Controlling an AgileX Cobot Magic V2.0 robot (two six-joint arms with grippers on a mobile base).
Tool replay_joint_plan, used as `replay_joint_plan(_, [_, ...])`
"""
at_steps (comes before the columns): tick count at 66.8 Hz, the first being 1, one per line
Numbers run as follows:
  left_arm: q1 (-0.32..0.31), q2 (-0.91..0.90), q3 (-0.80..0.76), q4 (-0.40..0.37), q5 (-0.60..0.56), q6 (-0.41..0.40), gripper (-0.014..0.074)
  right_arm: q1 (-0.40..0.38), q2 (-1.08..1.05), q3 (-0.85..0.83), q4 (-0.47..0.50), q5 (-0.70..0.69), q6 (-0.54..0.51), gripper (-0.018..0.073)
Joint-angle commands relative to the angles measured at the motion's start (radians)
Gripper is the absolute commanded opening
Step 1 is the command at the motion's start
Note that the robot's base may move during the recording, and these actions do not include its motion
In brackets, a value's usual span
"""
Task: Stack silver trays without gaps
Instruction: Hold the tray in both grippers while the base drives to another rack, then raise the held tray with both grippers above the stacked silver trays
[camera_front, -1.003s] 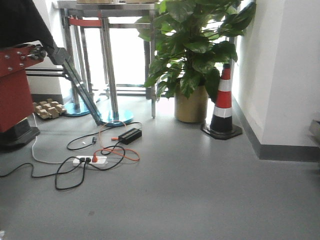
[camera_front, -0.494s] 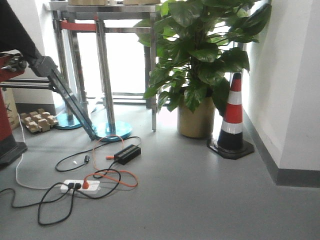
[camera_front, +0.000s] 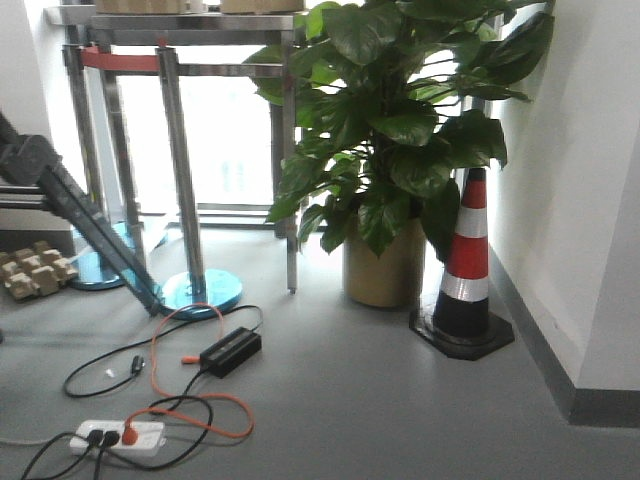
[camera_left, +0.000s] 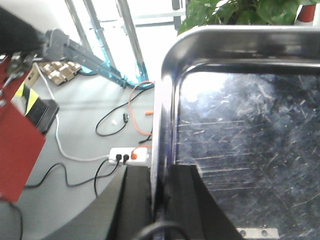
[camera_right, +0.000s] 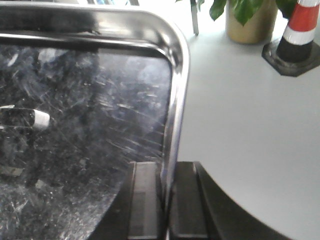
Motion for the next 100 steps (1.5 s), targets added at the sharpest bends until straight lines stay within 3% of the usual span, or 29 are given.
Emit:
replay_joint_plan(1, [-0.022,0.009,-0.005,-0.023,-0.140,-0.002,-0.0016,0.017,-0.002,-0.010,0.033,-0.201,-0.006,-0.0017])
replay_joint_plan(75, [-0.022,0.009,-0.005,-0.023,-0.140,-0.002,-0.0016,0.017,-0.002,-0.010,0.033,-0.205,-0.006,-0.0017])
replay_joint_plan(100, [-0.022,0.009,-0.005,-0.023,-0.140,-0.002,-0.0016,0.017,-0.002,-0.010,0.033,-0.311,-0.006,-0.0017])
